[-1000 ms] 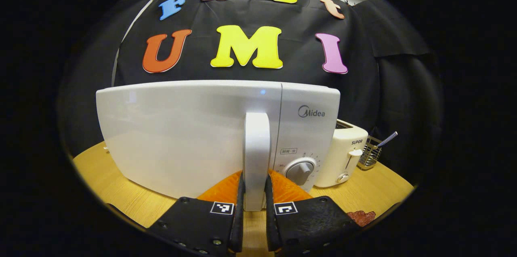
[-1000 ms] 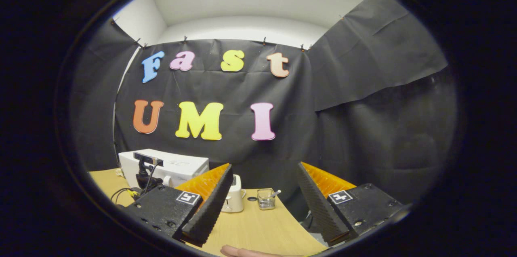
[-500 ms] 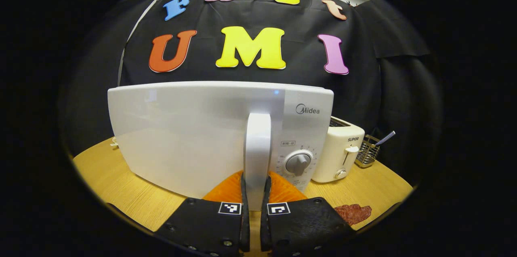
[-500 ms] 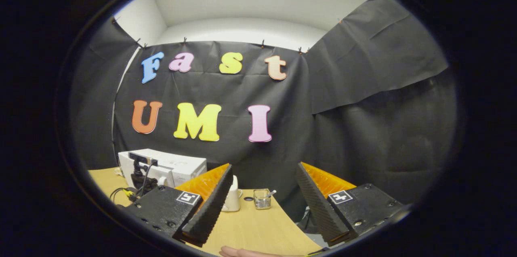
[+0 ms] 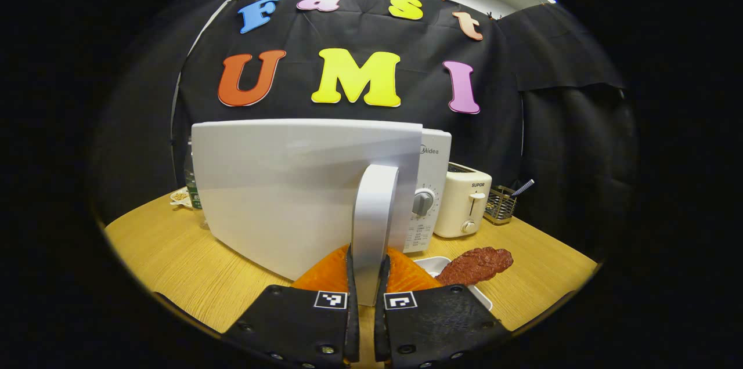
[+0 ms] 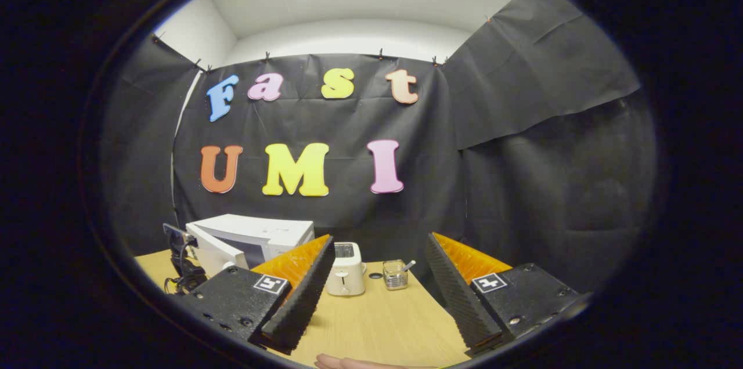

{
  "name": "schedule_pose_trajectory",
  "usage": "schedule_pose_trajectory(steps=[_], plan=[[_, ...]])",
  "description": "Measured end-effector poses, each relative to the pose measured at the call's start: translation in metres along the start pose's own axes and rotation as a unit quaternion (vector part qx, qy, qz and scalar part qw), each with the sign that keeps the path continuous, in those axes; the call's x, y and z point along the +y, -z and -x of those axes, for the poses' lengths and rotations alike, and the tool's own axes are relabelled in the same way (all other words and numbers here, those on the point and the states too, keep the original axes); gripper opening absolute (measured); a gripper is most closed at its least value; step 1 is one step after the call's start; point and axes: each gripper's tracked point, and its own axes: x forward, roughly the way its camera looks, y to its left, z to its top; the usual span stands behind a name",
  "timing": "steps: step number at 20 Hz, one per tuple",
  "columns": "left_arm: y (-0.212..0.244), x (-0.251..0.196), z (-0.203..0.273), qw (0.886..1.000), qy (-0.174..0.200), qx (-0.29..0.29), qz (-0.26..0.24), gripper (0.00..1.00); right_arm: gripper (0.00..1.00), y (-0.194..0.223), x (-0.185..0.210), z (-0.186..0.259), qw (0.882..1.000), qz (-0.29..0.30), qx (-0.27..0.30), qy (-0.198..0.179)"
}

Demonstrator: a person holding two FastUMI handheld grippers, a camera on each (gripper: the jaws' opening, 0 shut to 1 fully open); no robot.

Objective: Open the microwave oven with the left hand, put the food in, and close the microwave oven.

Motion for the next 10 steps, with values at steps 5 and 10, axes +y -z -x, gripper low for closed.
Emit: schedule_pose_trajectory(steps=[5, 10], plan=[[0.004, 0.029, 0.048, 1.0, -0.004, -0.008, -0.01, 0.12, 1.0, -0.001, 0.022, 0.012, 1.0, 0.01, -0.004, -0.018], [0.008, 0.068, 0.093, 0.999, -0.025, -0.017, -0.013, 0.11, 1.0, 0.012, 0.046, 0.016, 0.999, 0.018, 0.006, -0.037]])
